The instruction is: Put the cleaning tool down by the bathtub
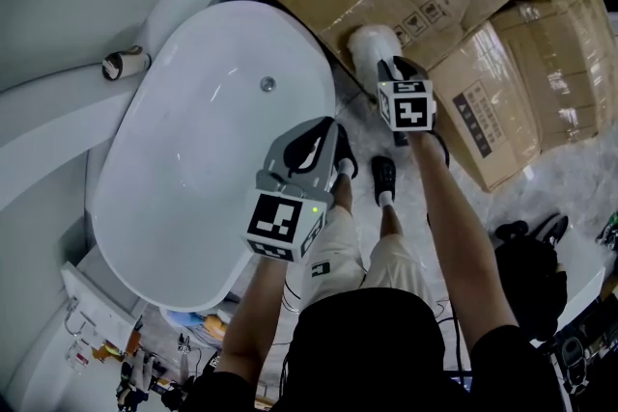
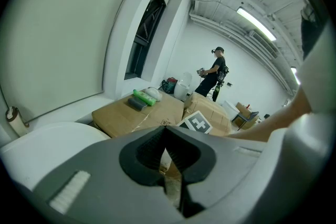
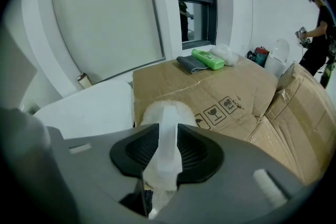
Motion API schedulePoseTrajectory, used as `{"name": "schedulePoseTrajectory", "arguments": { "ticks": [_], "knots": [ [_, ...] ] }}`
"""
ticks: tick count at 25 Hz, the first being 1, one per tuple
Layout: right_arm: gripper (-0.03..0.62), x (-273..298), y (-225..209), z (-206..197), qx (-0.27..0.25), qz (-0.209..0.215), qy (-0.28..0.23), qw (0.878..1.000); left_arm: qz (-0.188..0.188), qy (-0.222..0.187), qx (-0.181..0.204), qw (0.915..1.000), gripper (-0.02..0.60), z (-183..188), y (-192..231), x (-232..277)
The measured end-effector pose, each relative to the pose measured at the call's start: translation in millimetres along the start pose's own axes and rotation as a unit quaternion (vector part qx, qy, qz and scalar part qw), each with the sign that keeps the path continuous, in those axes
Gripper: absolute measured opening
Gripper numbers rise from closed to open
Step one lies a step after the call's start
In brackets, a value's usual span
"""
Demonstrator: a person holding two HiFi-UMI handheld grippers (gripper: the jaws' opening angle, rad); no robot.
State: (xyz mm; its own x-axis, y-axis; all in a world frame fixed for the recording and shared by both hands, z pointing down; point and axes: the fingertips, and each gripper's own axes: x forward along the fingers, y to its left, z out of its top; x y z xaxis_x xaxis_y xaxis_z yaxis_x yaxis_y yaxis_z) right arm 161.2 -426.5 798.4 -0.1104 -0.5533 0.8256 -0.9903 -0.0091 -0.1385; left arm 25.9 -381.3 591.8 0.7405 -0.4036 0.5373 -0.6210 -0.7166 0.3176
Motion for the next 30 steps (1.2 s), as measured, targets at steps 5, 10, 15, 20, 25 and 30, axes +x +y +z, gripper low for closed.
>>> {"name": "schedulePoseTrajectory", "arguments": {
  "ticks": [5,10,15,20,25,30],
  "knots": [
    [0.094,-19,3,3,-0.011,-0.003,-0.008,1.000,0.004,-0.004,0.002,1.0000,-0.002,-1,-8,-10],
    [0.094,-46,9,4,-0.024,0.003,-0.017,1.000,0.007,-0.013,0.009,0.9999,-0.002,0,-23,-22],
    [0.094,-78,13,3,-0.044,0.010,-0.026,0.999,0.013,-0.029,0.015,0.9994,-0.002,4,-44,-34],
    [0.094,-113,21,-2,-0.065,0.018,-0.037,0.997,0.027,-0.037,0.004,0.9990,-0.002,-3,-60,-55],
    [0.094,-157,29,-8,-0.097,0.026,-0.051,0.994,0.039,-0.053,-0.002,0.9978,-0.002,-7,-84,-76],
    [0.092,-203,43,-16,-0.124,0.039,-0.075,0.989,0.058,-0.071,-0.012,0.9957,-0.002,-12,-110,-102]
  ]
}}
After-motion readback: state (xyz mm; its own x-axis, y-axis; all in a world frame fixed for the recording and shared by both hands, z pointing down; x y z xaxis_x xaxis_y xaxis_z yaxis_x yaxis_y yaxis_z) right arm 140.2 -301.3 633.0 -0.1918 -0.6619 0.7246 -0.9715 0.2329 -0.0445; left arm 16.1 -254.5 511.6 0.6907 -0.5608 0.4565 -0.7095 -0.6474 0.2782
